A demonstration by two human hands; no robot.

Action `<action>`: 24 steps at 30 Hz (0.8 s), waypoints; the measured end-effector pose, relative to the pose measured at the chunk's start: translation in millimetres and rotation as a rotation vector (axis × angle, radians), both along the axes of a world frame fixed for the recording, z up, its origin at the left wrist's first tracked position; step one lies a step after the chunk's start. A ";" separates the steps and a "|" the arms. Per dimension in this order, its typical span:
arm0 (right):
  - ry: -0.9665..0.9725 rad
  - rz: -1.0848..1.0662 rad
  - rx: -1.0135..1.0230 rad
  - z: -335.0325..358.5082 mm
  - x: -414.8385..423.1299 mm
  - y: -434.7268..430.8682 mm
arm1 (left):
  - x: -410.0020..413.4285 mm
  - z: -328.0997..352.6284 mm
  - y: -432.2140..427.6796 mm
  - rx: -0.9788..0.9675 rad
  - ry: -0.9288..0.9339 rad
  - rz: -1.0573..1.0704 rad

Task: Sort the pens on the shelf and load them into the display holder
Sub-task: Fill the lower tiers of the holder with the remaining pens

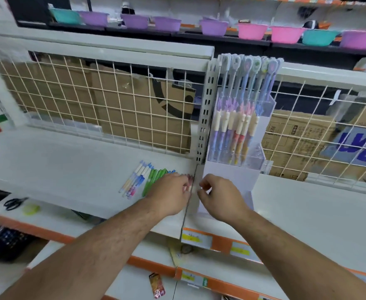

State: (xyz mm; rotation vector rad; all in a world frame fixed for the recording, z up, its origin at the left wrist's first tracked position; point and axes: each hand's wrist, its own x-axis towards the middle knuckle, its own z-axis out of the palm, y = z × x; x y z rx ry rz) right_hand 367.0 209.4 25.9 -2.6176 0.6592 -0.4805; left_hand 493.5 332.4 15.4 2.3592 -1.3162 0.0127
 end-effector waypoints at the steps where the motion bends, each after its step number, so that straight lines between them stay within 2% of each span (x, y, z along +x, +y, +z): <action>1: -0.012 0.002 0.001 -0.5 10.1 9.2 | 10.2 -1.5 7.6 0.007 0.011 0.011; 8: -0.026 0.016 0.078 -28.6 85.9 80.5 | 101.5 -23.7 70.6 0.100 0.049 0.126; 12: -0.039 -0.062 0.171 -56.6 111.3 109.2 | 139.8 -40.0 89.2 0.112 0.084 0.162; 17: -0.082 -0.156 0.285 -81.2 121.2 127.3 | 165.9 -50.8 87.6 0.117 0.225 0.221; 24: -0.129 -0.214 0.324 -85.0 123.2 129.7 | 177.2 -54.5 74.5 0.166 0.250 0.288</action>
